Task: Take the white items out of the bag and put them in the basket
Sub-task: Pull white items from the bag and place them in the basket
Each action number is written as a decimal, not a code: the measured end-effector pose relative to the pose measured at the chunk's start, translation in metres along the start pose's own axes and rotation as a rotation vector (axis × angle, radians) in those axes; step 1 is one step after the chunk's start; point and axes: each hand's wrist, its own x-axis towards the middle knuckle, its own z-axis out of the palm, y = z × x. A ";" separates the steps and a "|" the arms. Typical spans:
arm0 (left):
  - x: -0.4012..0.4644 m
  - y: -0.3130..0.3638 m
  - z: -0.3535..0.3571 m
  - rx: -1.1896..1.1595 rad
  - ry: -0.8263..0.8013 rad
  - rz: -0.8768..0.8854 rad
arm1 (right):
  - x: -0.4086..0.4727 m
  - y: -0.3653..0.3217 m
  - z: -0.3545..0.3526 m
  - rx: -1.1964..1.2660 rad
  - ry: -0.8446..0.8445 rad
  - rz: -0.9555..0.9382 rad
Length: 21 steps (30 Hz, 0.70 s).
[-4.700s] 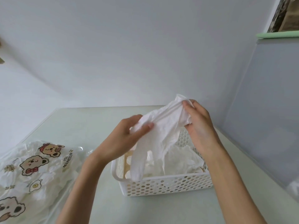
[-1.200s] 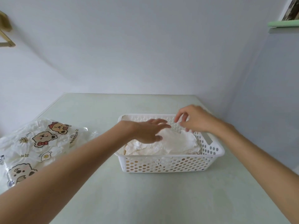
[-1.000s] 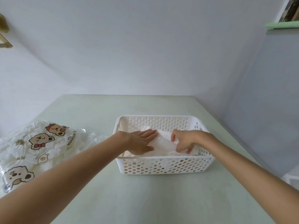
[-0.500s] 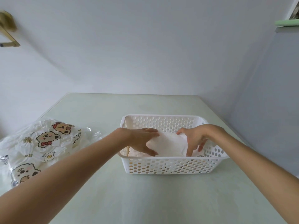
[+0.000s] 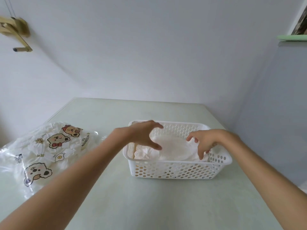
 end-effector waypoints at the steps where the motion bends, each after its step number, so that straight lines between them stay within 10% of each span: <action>1: -0.010 -0.002 -0.009 -0.051 0.040 -0.013 | -0.007 -0.003 -0.004 -0.011 0.034 -0.017; 11: -0.121 -0.064 -0.011 0.061 0.348 -0.482 | -0.013 -0.083 0.023 0.235 0.394 -0.314; 21: -0.149 -0.068 -0.008 0.201 0.044 -0.744 | -0.008 -0.178 0.077 0.345 1.021 -0.590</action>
